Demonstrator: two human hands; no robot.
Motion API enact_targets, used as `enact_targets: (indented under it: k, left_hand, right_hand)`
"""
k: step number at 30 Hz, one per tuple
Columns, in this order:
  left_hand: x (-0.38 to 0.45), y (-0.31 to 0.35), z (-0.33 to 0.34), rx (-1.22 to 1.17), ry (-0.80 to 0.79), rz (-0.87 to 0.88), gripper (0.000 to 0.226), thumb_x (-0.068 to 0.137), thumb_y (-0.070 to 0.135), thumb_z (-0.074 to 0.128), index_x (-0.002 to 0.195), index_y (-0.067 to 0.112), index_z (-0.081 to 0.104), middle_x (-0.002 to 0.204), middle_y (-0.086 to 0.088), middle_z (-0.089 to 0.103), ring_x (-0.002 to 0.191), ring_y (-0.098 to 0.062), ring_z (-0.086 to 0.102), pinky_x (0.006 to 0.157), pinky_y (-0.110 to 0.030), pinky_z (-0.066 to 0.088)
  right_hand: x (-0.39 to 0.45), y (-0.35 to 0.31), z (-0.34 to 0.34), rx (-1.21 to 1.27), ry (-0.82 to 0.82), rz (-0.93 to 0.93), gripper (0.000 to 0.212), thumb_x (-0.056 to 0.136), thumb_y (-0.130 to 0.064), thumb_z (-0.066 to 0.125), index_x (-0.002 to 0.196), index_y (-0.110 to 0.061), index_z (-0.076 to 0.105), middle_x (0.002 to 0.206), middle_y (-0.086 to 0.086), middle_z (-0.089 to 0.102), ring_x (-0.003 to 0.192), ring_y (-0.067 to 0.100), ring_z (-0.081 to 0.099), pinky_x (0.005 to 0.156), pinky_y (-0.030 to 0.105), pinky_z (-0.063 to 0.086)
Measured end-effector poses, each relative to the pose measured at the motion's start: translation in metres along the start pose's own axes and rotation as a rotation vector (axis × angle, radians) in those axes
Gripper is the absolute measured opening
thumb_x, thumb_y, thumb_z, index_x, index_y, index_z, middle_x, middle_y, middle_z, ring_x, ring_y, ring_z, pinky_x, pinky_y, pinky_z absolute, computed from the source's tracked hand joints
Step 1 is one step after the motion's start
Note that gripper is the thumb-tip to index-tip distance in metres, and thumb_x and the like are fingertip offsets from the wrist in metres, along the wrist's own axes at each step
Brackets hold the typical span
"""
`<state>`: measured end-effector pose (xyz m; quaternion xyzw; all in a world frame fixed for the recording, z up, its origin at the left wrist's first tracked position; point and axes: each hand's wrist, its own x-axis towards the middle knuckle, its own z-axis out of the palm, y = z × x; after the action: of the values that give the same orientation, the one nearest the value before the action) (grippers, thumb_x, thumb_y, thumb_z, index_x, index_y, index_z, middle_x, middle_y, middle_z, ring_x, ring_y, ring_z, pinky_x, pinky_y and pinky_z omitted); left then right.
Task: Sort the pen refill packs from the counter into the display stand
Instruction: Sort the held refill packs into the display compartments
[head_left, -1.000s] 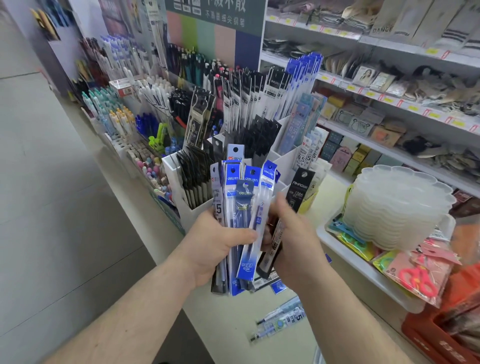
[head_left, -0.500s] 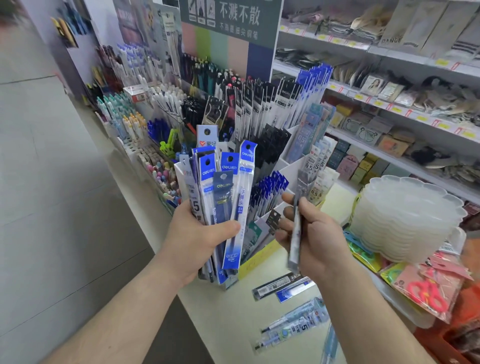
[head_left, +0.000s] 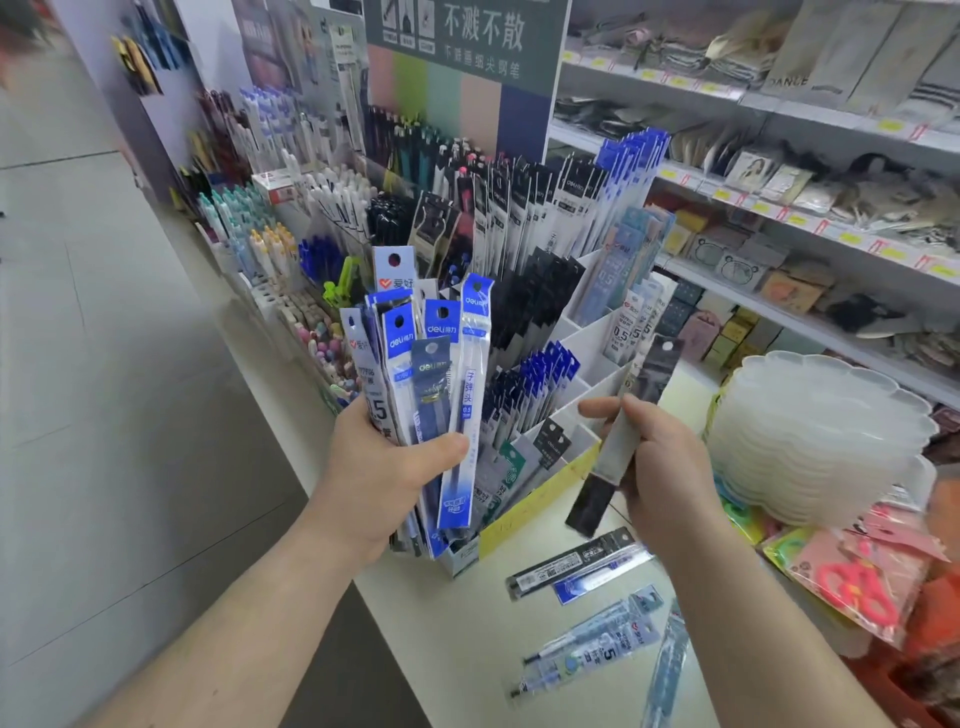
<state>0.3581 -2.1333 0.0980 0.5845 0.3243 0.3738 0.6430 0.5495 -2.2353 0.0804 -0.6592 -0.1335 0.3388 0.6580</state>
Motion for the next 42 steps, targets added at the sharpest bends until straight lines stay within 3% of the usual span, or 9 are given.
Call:
enact_targets:
  k: [3,6,11,18,27,32,36,38,42]
  left_hand:
    - [0.0,-0.001,0.0,0.022,0.079,0.008,0.034,0.071,-0.001,0.075,0.093,0.025,0.075,0.092,0.003,0.078,0.088,-0.018,0.075,0.077,-0.036,0.059]
    - [-0.001,-0.002,0.002,0.025,0.125,0.0,0.034,0.068,0.003,0.077,0.096,0.022,0.072,0.091,0.004,0.078,0.087,-0.018,0.075,0.081,-0.038,0.056]
    - [0.0,0.0,0.003,0.032,0.14,0.001,0.03,0.063,0.013,0.072,0.088,0.029,0.074,0.092,0.005,0.078,0.088,-0.018,0.075,0.081,-0.038,0.056]
    - [0.0,0.0,0.002,0.066,0.143,0.02,0.031,0.063,0.013,0.073,0.088,0.032,0.075,0.093,0.008,0.077,0.089,-0.015,0.074,0.081,-0.038,0.057]
    - [-0.002,-0.001,0.006,0.043,0.075,-0.001,0.032,0.069,0.008,0.076,0.095,0.027,0.072,0.095,0.005,0.077,0.09,-0.017,0.074,0.08,-0.039,0.058]
    - [-0.002,-0.004,0.01,0.008,-0.081,-0.047,0.033,0.065,0.011,0.072,0.094,0.026,0.076,0.097,-0.003,0.077,0.091,-0.022,0.074,0.075,-0.034,0.059]
    - [-0.001,-0.011,0.016,-0.091,-0.185,-0.142,0.044,0.064,0.006,0.071,0.107,0.011,0.071,0.101,-0.01,0.076,0.092,-0.028,0.074,0.074,-0.034,0.06]
    - [-0.001,-0.014,0.019,-0.118,-0.214,-0.176,0.048,0.062,0.004,0.073,0.11,0.008,0.07,0.105,-0.013,0.075,0.096,-0.032,0.072,0.079,-0.038,0.06]
    - [0.0,-0.017,0.03,-0.157,-0.296,-0.191,0.044,0.064,0.0,0.069,0.107,0.007,0.07,0.1,-0.015,0.074,0.09,-0.031,0.071,0.077,-0.04,0.059]
  right_hand:
    - [0.015,-0.007,-0.004,-0.158,0.051,-0.173,0.031,0.1,-0.025,0.055,0.095,0.002,0.069,0.054,-0.001,0.043,0.049,0.015,0.034,0.052,0.031,0.026]
    - [0.022,-0.025,-0.005,-0.283,0.162,-0.378,0.018,0.091,-0.019,0.07,0.076,-0.009,0.07,0.054,0.0,0.058,0.04,0.01,0.048,0.045,0.026,0.039]
    - [0.039,-0.053,0.008,-0.409,0.172,-0.535,0.026,0.097,-0.023,0.06,0.084,-0.002,0.066,0.061,0.003,0.062,0.042,0.005,0.054,0.048,0.025,0.042]
    - [0.057,-0.063,0.029,-0.613,0.155,-0.658,0.022,0.096,-0.028,0.061,0.081,-0.012,0.066,0.077,0.01,0.071,0.074,0.034,0.068,0.072,0.047,0.055]
    - [0.086,-0.05,0.068,-1.08,-0.068,-0.457,0.019,0.092,-0.014,0.057,0.082,-0.001,0.067,0.077,0.014,0.068,0.074,0.033,0.065,0.067,0.042,0.058]
    - [0.085,-0.057,0.064,-1.242,-0.027,-0.373,0.014,0.083,-0.015,0.063,0.084,-0.004,0.073,0.077,0.011,0.072,0.067,0.027,0.065,0.062,0.041,0.058]
    - [0.04,-0.059,0.04,-0.714,0.073,-0.464,0.021,0.086,-0.023,0.065,0.073,-0.007,0.07,0.062,-0.002,0.061,0.056,0.011,0.052,0.056,0.025,0.042]
    - [0.005,-0.054,0.034,-0.323,-0.124,-0.276,0.028,0.091,-0.036,0.067,0.078,-0.011,0.072,0.061,-0.007,0.054,0.053,0.006,0.041,0.053,0.023,0.034]
    - [-0.035,-0.033,0.031,-0.263,-0.381,-0.107,0.017,0.093,-0.024,0.067,0.087,-0.01,0.071,0.058,-0.008,0.058,0.045,0.002,0.043,0.047,0.015,0.035]
